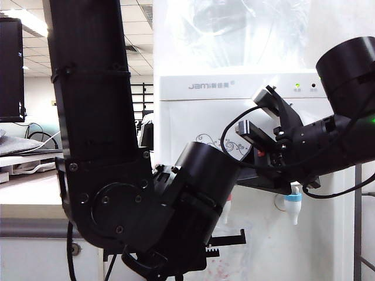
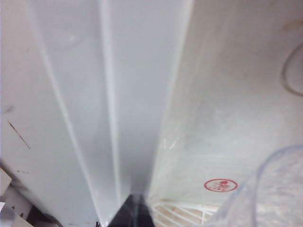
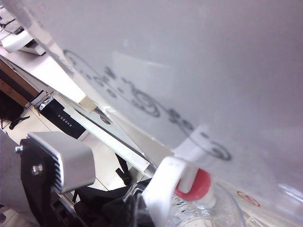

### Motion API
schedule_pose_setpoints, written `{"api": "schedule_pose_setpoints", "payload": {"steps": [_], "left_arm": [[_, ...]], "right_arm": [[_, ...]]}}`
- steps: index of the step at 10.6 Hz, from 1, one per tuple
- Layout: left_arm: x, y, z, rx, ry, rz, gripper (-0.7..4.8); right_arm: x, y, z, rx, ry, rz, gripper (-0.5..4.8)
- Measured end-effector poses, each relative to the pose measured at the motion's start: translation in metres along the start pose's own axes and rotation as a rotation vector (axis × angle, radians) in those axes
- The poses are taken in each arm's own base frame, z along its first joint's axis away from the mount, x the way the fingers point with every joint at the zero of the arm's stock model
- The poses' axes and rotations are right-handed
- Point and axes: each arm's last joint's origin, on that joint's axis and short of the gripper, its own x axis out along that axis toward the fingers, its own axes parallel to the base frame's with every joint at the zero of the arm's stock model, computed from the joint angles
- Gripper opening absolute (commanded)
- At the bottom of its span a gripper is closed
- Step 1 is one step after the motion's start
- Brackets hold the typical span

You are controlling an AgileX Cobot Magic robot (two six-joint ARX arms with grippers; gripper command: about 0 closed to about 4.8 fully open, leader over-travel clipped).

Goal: Pick up the plastic mug from the left desk, go to the hot water outlet of the water dispenser, press the vertical switch to get some water, then put the mug back on the desk.

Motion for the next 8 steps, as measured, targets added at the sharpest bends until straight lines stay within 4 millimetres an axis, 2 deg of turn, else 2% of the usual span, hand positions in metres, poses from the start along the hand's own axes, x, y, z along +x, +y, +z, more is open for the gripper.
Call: {"api": "schedule_pose_setpoints", "payload": {"steps": [8], "left_arm": [[0.0,0.0006,-0.0009,0.009,0.007,0.004,0.03]], "right_arm": [[0.0031,-0.0004,0.0004,0.032,0.045,0.001,-0.05]]}}
